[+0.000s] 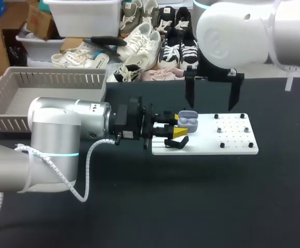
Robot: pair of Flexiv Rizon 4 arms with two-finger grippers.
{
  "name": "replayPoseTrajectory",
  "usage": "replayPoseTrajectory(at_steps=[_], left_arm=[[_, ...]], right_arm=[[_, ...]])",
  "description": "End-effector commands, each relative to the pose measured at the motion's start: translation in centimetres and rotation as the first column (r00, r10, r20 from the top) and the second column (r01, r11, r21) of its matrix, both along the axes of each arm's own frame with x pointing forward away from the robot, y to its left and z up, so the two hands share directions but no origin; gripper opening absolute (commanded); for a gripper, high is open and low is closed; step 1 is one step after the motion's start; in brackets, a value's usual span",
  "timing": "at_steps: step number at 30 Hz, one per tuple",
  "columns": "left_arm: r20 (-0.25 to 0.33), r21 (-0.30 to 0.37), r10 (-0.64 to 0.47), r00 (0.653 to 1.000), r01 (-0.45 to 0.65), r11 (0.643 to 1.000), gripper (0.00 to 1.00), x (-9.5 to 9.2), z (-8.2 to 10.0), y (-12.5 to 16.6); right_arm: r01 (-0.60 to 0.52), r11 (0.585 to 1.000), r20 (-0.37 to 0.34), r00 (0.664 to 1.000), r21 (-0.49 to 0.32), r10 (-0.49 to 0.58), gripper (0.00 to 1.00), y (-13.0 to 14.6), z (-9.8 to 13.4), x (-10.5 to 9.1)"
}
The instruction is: Pick up each earbud case from the left stands, insert the matching earbuds, close the lid, and place the case in the box.
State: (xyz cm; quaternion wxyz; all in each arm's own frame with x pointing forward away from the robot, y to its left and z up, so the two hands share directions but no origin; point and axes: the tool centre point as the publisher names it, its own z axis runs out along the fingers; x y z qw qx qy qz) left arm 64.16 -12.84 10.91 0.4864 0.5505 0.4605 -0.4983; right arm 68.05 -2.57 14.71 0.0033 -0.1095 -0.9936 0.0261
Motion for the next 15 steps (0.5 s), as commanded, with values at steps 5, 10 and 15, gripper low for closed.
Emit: replayPoseTrajectory(at_steps=[5,10,15], left_arm=[[0.000,-0.001,-0.001,1.000,0.001,1.000,0.00,0.1,0.0,0.0],[0.000,-0.001,-0.001,1.000,0.001,1.000,0.00,0.1,0.0,0.0],[0.000,-0.001,-0.001,1.000,0.001,1.000,0.00,0.1,0.0,0.0]], right_arm=[[-0.009,1.000,0.011,1.000,0.006,0.009,1.00,0.1,-0.3,-1.6],[-0.021,1.000,0.011,1.000,0.012,0.021,1.00,0.7,-0.2,-2.2],[-0.028,0.999,0.017,0.999,0.017,0.028,1.00,0.7,0.3,-2.7]])
